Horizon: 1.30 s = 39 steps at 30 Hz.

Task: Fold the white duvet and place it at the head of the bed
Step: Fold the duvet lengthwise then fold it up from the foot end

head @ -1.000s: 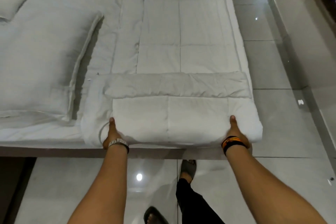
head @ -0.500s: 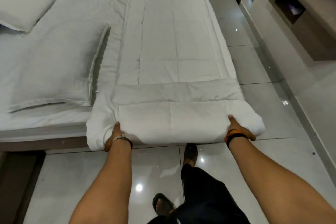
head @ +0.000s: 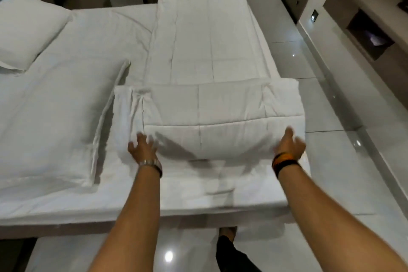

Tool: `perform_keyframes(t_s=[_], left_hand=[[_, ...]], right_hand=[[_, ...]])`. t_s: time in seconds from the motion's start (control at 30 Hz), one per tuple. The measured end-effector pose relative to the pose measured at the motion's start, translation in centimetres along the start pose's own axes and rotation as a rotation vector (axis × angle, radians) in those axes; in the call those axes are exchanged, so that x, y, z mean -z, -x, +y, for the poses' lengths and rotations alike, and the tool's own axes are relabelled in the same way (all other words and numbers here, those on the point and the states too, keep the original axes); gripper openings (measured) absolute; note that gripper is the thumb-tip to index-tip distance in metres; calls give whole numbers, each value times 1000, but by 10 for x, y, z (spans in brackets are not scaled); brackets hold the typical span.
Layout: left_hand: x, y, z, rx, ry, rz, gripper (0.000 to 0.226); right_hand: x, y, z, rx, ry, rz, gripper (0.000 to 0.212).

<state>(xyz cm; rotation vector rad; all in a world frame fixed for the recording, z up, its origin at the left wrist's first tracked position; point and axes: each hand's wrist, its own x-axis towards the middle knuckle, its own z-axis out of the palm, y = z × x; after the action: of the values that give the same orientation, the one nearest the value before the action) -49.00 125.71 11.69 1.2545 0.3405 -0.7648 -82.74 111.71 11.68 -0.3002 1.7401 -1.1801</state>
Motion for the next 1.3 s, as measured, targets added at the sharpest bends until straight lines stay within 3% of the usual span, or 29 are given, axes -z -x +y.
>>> perform_keyframes(t_s=[0.07,0.13,0.23,0.3,0.37,0.47,0.67,0.87,1.1,1.2,1.3], left_hand=[[-5,-18,-36,128,-168,227,92],[-10,-36,-57,279,-196,267,113],[-24,-81,-70,317,-120,82,99],[-31,-105,-69,312,-83,40,83],[-32,-125,-72,265,-120,91,92],[-25,-135,-76,209,-173,154,115],[-39,-115,-64,107,-194,269,83],[1,-18,-53,129,-158,411,120],[129,114,-56,201,-228,490,123],[164,140,-49,215,-170,475,128],[164,152,-42,100,31,415,115]], right_hand=[[-6,-21,33,-236,25,1,100],[-24,-36,48,-421,-14,-101,115],[-68,-65,47,-450,-40,-185,118],[-93,-82,46,-398,-8,-207,110],[-108,-94,49,-356,8,-210,114],[-110,-100,53,-432,-4,-19,130],[-93,-87,32,-290,15,28,104],[-11,-37,22,-184,-18,22,101],[151,63,51,-293,23,99,117],[197,91,60,-389,29,102,123],[207,100,47,-393,-10,104,132]])
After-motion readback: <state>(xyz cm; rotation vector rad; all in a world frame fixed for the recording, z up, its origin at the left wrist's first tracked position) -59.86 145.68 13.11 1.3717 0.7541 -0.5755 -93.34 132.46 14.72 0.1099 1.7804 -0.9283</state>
